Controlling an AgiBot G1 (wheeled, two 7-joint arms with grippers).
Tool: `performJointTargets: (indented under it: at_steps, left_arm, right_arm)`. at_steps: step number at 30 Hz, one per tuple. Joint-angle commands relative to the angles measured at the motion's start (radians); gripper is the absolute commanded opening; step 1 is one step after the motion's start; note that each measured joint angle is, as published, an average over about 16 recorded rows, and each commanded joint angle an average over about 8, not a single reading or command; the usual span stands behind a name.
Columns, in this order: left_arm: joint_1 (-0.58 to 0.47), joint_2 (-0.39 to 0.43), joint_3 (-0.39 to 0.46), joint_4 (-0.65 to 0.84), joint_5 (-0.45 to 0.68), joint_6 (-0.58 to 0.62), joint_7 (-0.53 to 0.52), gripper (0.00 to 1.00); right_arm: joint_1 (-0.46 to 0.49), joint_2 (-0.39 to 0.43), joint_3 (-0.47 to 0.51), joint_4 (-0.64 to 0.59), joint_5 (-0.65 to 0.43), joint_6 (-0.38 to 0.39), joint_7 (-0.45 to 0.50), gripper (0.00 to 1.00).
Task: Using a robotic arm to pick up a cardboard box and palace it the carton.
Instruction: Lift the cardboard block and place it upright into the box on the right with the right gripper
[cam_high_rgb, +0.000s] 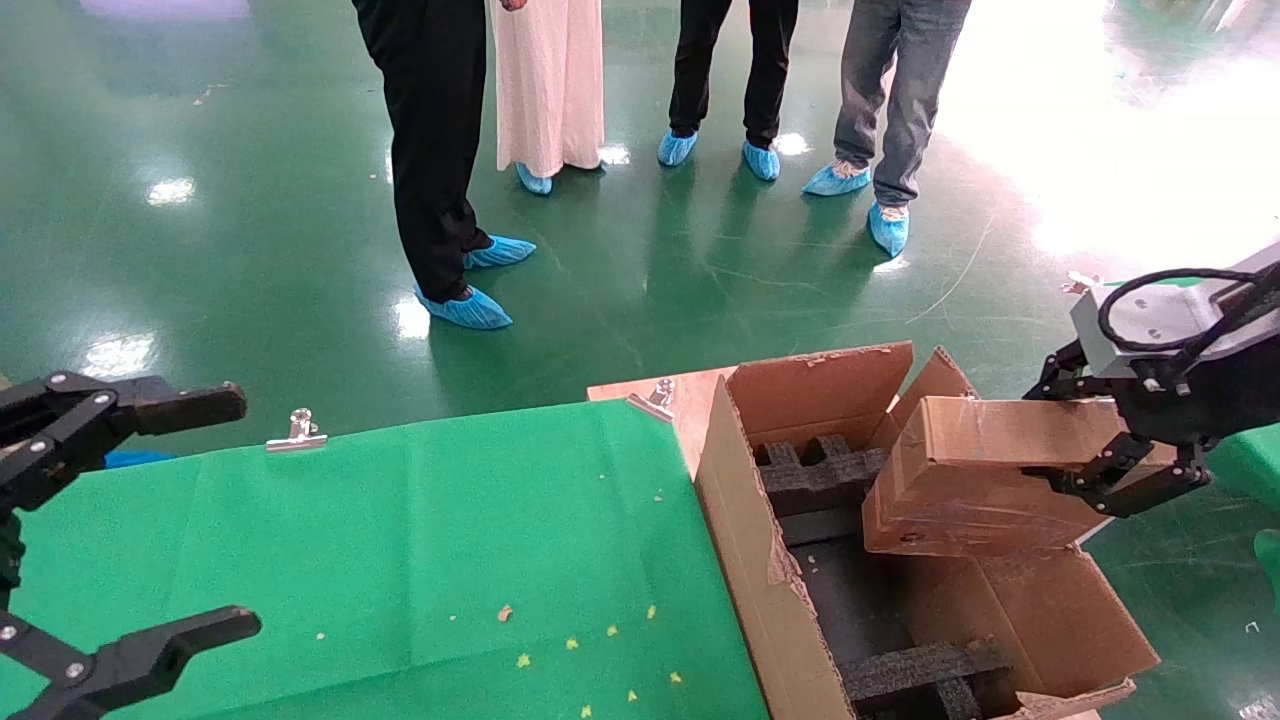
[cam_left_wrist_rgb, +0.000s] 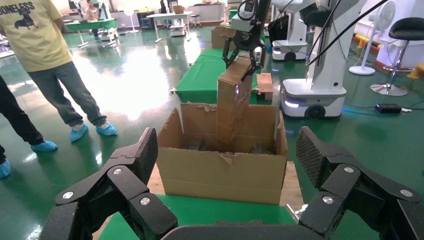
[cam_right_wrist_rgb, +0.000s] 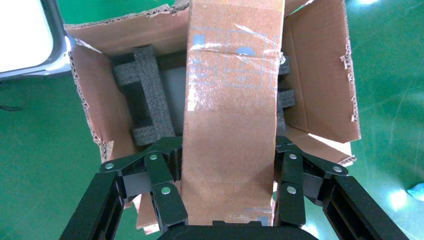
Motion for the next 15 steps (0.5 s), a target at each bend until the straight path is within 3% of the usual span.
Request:
performJointTargets:
  at_steps: [1,6,15]
  left_arm:
    - [0.0,0.0,0.0,0.0,0.0,0.0,0.0,1.0]
    - [0.0,0.0,0.0,0.0,0.0,0.0,0.0,1.0]
    - [0.0,0.0,0.0,0.0,0.0,0.0,0.0,1.0]
  right_arm:
    - [0.001,0.0,0.002,0.002,-0.003,0.002,-0.003,0.0]
    - [-0.037,-0.006,-0.012,-0.025,0.017,0.036,0.118,0.0]
    - [-0.123,-0.03,-0.041,-0.057,0.05,0.127,0.445,0.0]
